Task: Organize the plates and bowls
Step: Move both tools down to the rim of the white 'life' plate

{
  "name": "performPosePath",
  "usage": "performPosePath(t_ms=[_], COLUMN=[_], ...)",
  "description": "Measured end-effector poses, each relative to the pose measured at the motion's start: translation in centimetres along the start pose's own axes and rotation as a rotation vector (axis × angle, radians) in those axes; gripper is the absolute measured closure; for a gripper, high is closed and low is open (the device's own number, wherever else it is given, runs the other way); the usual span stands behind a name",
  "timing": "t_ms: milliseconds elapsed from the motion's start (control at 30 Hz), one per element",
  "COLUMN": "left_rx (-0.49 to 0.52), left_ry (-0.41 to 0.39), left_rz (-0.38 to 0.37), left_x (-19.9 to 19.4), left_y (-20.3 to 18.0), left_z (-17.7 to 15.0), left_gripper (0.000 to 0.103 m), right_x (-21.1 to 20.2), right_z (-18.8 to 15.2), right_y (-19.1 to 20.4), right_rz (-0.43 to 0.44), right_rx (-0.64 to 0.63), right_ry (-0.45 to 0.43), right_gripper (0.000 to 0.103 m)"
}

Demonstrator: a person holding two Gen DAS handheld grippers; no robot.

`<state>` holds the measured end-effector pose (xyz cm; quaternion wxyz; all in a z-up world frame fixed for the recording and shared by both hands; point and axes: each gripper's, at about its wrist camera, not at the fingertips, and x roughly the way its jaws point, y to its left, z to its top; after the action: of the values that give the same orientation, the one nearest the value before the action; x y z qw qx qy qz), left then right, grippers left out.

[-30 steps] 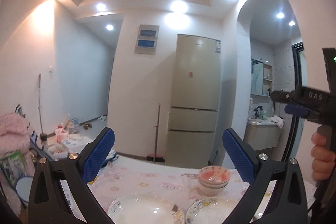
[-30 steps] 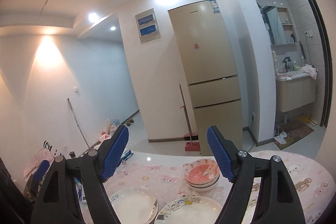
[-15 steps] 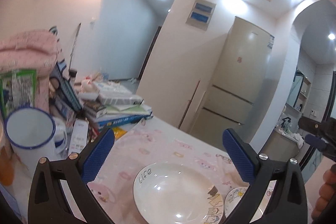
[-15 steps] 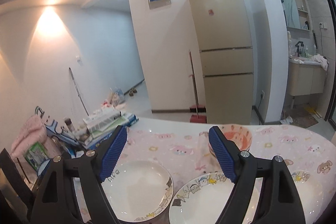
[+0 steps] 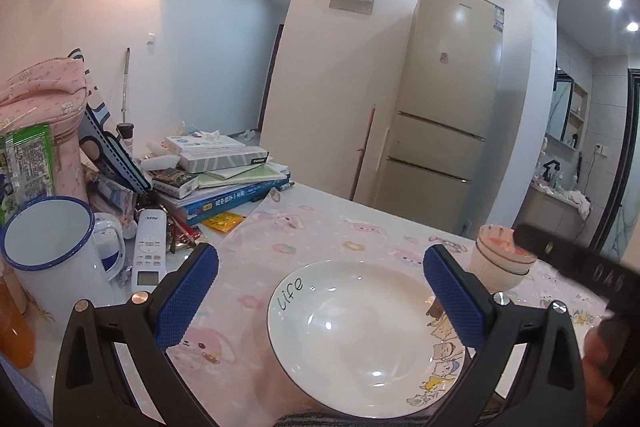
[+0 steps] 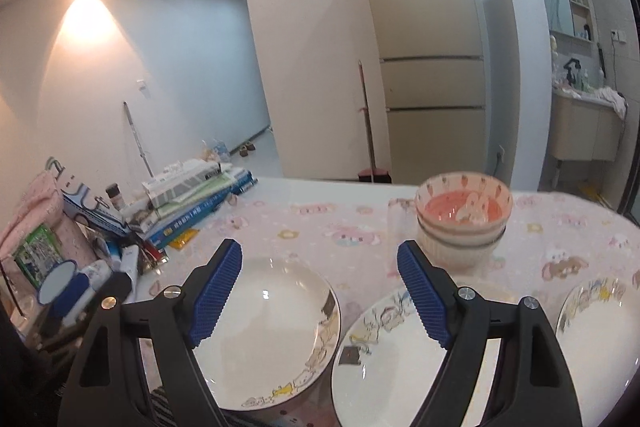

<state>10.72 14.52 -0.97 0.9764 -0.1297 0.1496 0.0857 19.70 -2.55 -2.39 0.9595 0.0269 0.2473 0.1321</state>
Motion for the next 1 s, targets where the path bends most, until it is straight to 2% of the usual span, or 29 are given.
performPosePath(t_ms=[67, 133, 233, 267, 333, 467, 567, 633, 833, 1000], left_rx=[-0.031, -0.072, -0.135, -0.157, -0.193, -0.197, -0.155, -0.138, -0.118, -0.124], left_ry=[0.019, 0.060, 0.182, 0.239, 0.277, 0.273, 0.262, 0.253, 0.230, 0.223], left_rz=[-0.022, -0.075, -0.025, -0.030, -0.030, -0.028, -0.020, -0.015, -0.011, -0.006], left_x=[0.0, 0.9, 3.2, 4.1, 4.6, 4.4, 4.0, 4.0, 3.7, 3.6], left_y=[0.8, 2.0, 3.6, 4.1, 4.7, 4.7, 3.8, 3.7, 3.3, 3.6], left_z=[0.0, 0.2, -0.1, -0.4, -0.6, -0.7, -0.8, -0.7, -0.5, -0.4], left_gripper=[0.001, 0.001, 0.001, 0.001, 0.001, 0.001, 0.001, 0.001, 0.001, 0.001], right_x=[1.0, 2.1, 3.8, 4.3, 5.2, 6.5, 6.4, 6.1, 5.9, 5.5], right_z=[-0.9, -1.2, -1.7, -1.9, -2.6, -3.7, -4.0, -4.2, -4.3, -3.9], right_y=[0.1, 0.1, -0.6, -0.9, -1.6, -2.2, -2.2, -1.7, -0.7, -1.0], right_rz=[-0.002, 0.038, 0.114, 0.126, 0.124, 0.119, 0.192, 0.210, 0.184, 0.117], right_rx=[0.008, 0.011, 0.077, 0.102, 0.160, 0.209, 0.231, 0.218, 0.167, 0.154], right_ry=[0.048, 0.115, 0.226, 0.248, 0.279, 0.307, 0.293, 0.265, 0.265, 0.262], right_gripper=[0.021, 0.021, 0.020, 0.018, 0.015, 0.015, 0.015, 0.015, 0.014, 0.014])
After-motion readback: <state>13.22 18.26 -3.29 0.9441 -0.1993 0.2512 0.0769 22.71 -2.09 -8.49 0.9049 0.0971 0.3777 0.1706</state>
